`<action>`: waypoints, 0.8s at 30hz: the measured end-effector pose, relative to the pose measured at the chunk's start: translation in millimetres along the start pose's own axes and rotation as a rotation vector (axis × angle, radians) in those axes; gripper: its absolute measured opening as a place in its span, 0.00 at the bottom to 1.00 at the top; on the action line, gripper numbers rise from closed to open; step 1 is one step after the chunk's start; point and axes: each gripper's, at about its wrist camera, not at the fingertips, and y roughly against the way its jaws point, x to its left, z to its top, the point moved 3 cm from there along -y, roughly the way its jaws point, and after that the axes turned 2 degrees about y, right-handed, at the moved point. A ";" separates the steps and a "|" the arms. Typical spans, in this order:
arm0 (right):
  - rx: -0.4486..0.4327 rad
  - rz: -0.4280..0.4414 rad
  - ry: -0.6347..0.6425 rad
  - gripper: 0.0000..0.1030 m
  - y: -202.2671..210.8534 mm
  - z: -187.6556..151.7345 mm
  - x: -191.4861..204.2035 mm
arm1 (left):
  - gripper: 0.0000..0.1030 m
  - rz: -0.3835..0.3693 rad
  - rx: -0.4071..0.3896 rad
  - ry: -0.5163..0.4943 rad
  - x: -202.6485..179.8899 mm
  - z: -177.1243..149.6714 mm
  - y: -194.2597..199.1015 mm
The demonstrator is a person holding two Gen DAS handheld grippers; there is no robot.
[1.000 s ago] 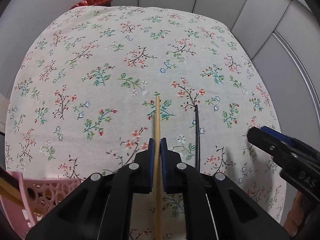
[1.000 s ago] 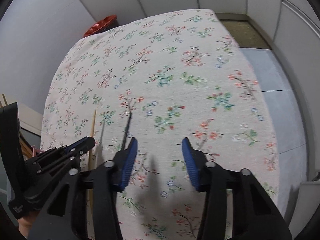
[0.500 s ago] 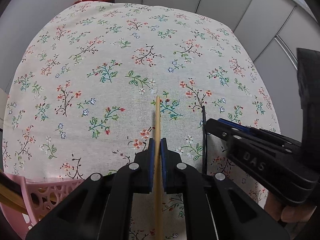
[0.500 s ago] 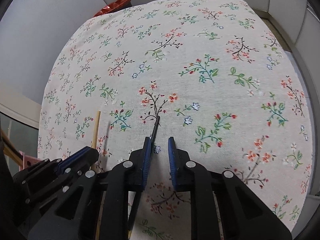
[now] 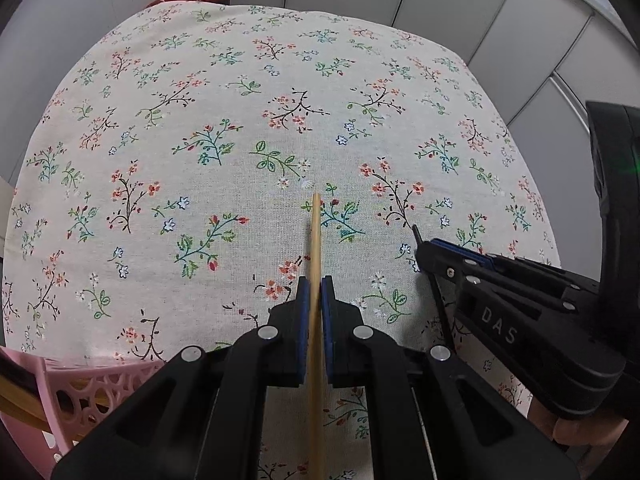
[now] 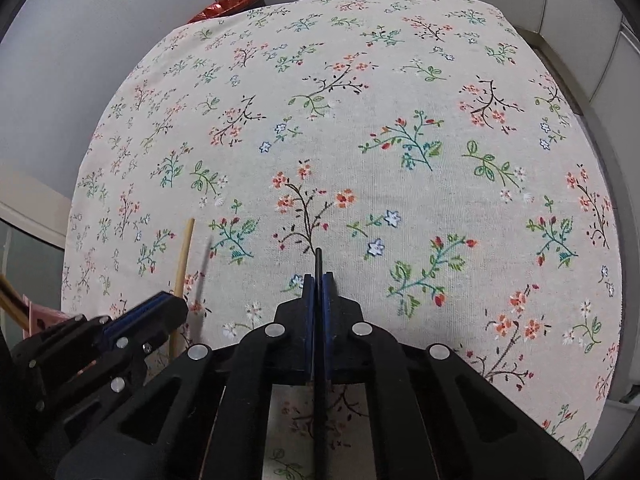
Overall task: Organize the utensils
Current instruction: 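Lift the chopstick upright off the cloth with the left tool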
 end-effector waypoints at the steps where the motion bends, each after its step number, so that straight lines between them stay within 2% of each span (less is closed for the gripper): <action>1: 0.002 -0.009 0.007 0.03 1.4 -1.6 -0.5 | 0.06 0.000 0.000 0.001 0.1 0.3 0.3; 7: -0.005 -0.048 0.005 0.03 16.1 -11.5 -10.7 | 0.06 -0.003 -0.014 -0.016 -4.7 -2.3 9.3; 12: -0.041 -0.060 -0.019 0.03 43.7 -21.0 -22.5 | 0.06 -0.006 -0.036 -0.030 -11.2 -11.2 25.8; 24: -0.197 -0.082 0.001 0.02 130.4 -53.2 -19.7 | 0.06 -0.030 -0.143 -0.096 -44.7 -30.9 87.1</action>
